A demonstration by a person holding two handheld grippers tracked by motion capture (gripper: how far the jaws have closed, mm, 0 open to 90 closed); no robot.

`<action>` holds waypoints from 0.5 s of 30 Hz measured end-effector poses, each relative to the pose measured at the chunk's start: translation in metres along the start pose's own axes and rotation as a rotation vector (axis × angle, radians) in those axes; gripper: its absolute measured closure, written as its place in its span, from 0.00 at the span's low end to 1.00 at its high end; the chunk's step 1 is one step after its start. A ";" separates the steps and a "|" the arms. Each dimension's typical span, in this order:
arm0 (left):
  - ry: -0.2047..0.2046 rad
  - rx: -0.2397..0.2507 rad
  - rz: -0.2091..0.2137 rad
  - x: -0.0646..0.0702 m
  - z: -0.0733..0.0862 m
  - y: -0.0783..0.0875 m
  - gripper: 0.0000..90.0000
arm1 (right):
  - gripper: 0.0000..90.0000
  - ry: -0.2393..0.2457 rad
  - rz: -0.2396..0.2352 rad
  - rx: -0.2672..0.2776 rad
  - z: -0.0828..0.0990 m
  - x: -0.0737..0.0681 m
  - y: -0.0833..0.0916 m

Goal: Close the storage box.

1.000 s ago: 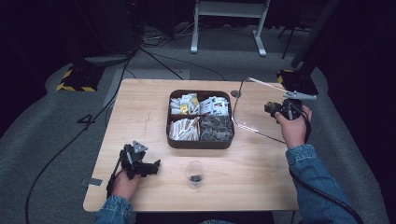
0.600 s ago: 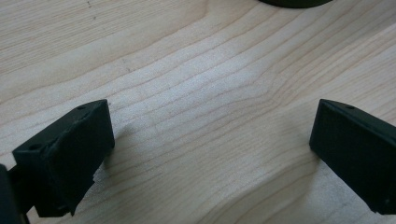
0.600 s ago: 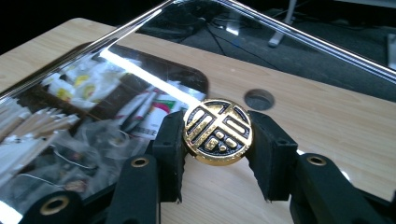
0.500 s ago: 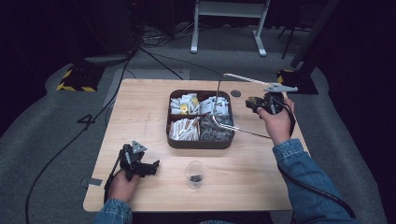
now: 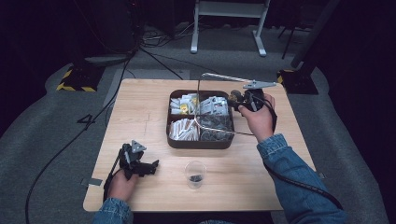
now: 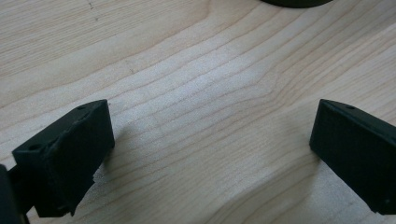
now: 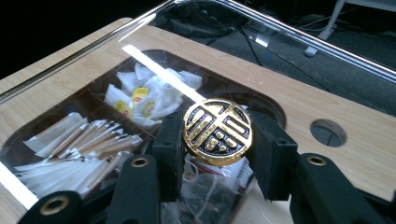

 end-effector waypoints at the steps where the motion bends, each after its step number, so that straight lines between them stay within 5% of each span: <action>1: 0.000 0.000 0.001 0.000 0.000 0.000 0.00 | 0.65 0.002 -0.004 0.001 -0.001 -0.002 -0.002; 15: -0.007 -0.001 0.001 -0.002 -0.002 -0.002 0.00 | 0.65 0.018 -0.039 -0.006 -0.006 -0.025 -0.023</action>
Point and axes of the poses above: each handheld gripper's, and its own axes: y roughly backward along the jaws, z roughly out of its underside, x roughly to its right, the point moved 1 cm from there along -y, roughly forward along the jaws, and after that the axes turned 2 degrees about x, right-handed, at the moved point
